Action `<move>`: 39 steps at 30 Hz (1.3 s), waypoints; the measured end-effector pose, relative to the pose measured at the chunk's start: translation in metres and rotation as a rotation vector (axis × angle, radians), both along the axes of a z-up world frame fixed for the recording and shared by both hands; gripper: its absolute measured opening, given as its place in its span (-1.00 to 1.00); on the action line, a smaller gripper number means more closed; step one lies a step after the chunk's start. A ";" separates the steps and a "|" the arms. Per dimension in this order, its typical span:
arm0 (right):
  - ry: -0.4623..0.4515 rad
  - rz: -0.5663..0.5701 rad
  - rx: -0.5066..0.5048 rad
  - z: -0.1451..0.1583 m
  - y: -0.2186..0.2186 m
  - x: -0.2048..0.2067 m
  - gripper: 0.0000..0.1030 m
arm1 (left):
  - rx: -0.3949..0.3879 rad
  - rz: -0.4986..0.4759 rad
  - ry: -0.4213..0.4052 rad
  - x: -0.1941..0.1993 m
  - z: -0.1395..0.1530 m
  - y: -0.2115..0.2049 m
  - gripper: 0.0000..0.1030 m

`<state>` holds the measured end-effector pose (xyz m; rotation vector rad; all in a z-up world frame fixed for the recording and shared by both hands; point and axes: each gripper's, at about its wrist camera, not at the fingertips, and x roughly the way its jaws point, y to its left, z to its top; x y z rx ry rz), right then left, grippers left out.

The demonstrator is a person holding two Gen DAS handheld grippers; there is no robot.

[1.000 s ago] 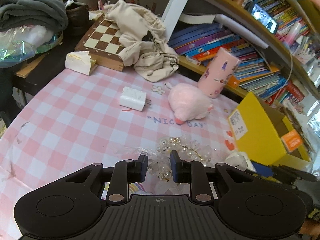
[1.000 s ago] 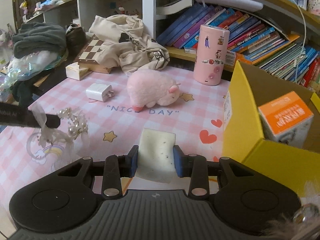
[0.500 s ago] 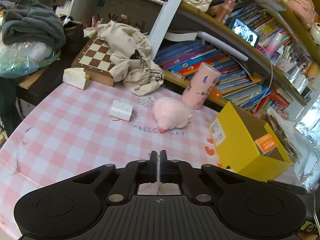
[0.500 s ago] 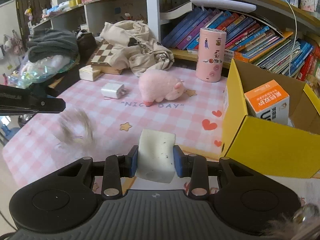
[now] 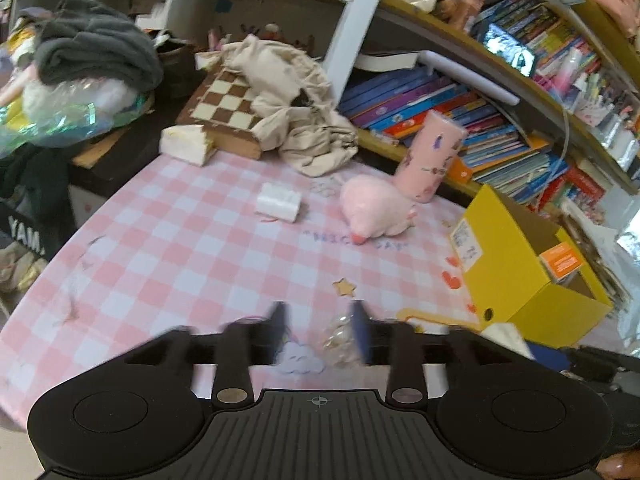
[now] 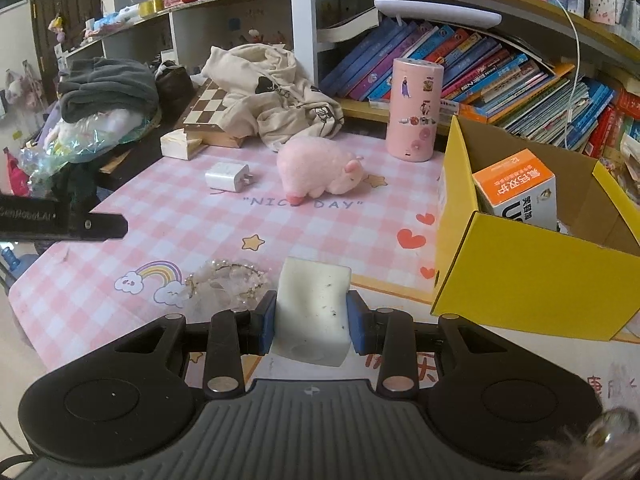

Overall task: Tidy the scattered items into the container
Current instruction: 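Carry the cream cube and pearl bow with both grippers over the yellow box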

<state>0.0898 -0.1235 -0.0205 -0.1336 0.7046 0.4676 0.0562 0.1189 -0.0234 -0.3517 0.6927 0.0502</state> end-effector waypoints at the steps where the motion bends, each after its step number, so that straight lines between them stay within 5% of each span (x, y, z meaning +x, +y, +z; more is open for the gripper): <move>1: -0.001 -0.001 -0.003 0.000 0.000 0.000 -0.35 | 0.004 0.010 0.007 -0.002 -0.002 0.001 0.07; 15: 0.043 0.061 -0.047 -0.017 0.004 0.016 -0.35 | 0.093 -0.074 0.116 0.029 -0.031 -0.025 0.11; 22: 0.079 0.113 -0.093 -0.034 0.010 0.027 -0.35 | 0.216 -0.147 0.156 0.067 -0.048 -0.047 0.09; 26: 0.090 0.149 -0.106 -0.040 0.013 0.035 -0.35 | 0.258 -0.179 0.216 0.090 -0.062 -0.054 -0.24; 30: 0.093 0.169 -0.106 -0.042 0.015 0.042 -0.35 | 0.299 -0.196 0.229 0.096 -0.069 -0.059 -0.29; 33: 0.096 0.178 -0.102 -0.043 0.014 0.046 -0.35 | 0.298 -0.195 0.220 0.096 -0.069 -0.061 -0.60; 39: 0.079 0.181 -0.084 -0.037 0.011 0.046 -0.35 | 0.156 -0.150 0.233 0.089 -0.062 -0.048 -0.72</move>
